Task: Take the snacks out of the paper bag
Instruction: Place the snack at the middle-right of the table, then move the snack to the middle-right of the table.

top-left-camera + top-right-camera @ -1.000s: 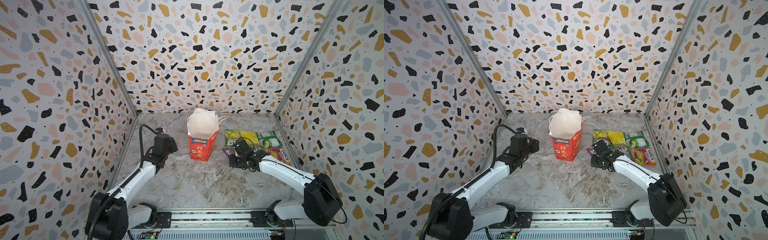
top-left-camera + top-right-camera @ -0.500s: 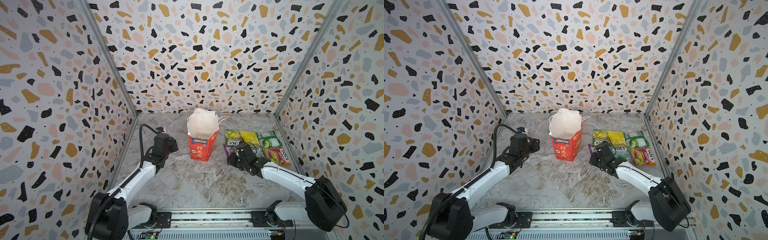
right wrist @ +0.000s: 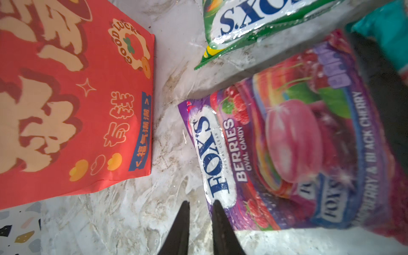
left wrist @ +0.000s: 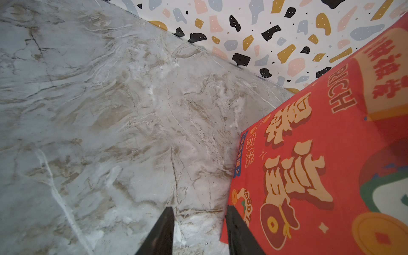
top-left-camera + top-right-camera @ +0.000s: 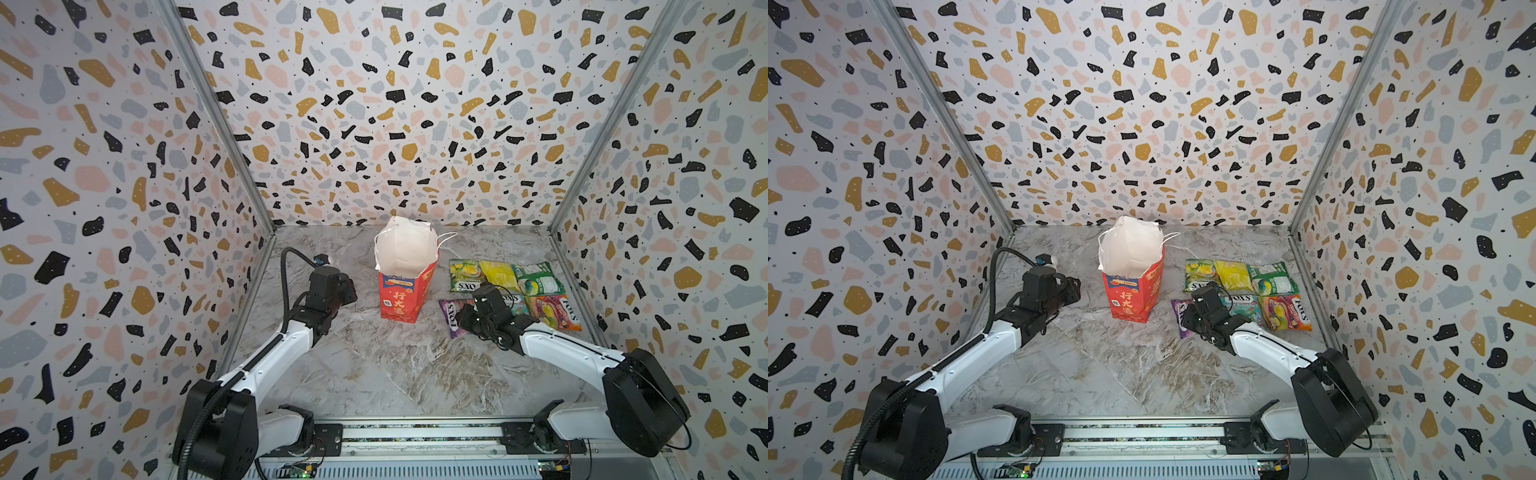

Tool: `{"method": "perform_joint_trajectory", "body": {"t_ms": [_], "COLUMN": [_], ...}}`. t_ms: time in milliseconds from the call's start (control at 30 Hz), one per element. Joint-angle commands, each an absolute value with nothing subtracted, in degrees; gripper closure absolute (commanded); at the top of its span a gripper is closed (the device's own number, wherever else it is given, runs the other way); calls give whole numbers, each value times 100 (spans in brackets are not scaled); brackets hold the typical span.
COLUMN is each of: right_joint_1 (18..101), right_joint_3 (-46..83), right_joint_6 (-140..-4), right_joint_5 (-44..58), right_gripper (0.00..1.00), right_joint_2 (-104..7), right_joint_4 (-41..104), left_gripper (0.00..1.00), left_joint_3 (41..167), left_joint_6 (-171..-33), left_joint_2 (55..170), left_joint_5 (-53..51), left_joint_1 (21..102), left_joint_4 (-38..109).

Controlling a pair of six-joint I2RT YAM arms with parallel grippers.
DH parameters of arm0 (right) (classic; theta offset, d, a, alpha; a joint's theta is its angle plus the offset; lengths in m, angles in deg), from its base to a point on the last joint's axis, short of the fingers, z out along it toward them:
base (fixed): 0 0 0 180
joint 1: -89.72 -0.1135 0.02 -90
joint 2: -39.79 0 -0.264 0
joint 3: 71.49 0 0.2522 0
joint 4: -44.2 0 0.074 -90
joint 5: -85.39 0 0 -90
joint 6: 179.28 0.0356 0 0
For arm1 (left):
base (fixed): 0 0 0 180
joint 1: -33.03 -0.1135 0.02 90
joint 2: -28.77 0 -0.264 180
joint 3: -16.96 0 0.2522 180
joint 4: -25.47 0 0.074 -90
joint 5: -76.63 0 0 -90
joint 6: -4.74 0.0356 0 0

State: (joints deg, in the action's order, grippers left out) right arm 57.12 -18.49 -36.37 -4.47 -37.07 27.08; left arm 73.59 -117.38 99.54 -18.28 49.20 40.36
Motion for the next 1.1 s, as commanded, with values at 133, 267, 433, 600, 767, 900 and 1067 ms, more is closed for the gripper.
{"method": "perform_joint_trajectory", "body": {"t_ms": [133,267,433,600,767,900,1067], "right_joint_1": [5818,5636,5550,5479,5247,5149,5175], "right_joint_3": [-1769,-1817,-1534,-1543,-1290,-1113,-1126], "right_joint_6": [-3798,-4472,-5007,-5132,-5305,-5140,-4765], "right_joint_5": [-432,-149,122,-92,-519,-949,-1204], "right_gripper": [67,70,89,91,91,92,91], "right_joint_2": [-3507,-3246,-3904,-4519,-5055,-5428,-5584], "right_joint_4": [2774,3509,3298,3516,3452,3257,3436], "left_gripper": [60,61,61,61,62,62,62], "left_joint_3": [7368,7431,7437,7382,7342,7278,7213], "left_joint_6": [-11678,-11692,-11686,-11671,-11620,-11624,-11611], "left_joint_2": [10105,10193,10156,10272,10410,10438,10411], "left_joint_5": [-1741,-1680,-1728,-1509,-1372,-1381,-1457], "left_joint_1": [4894,4894,4897,4899,4894,4892,4897], "left_joint_4": [3673,3643,3555,3288,3162,3097,3080]}}
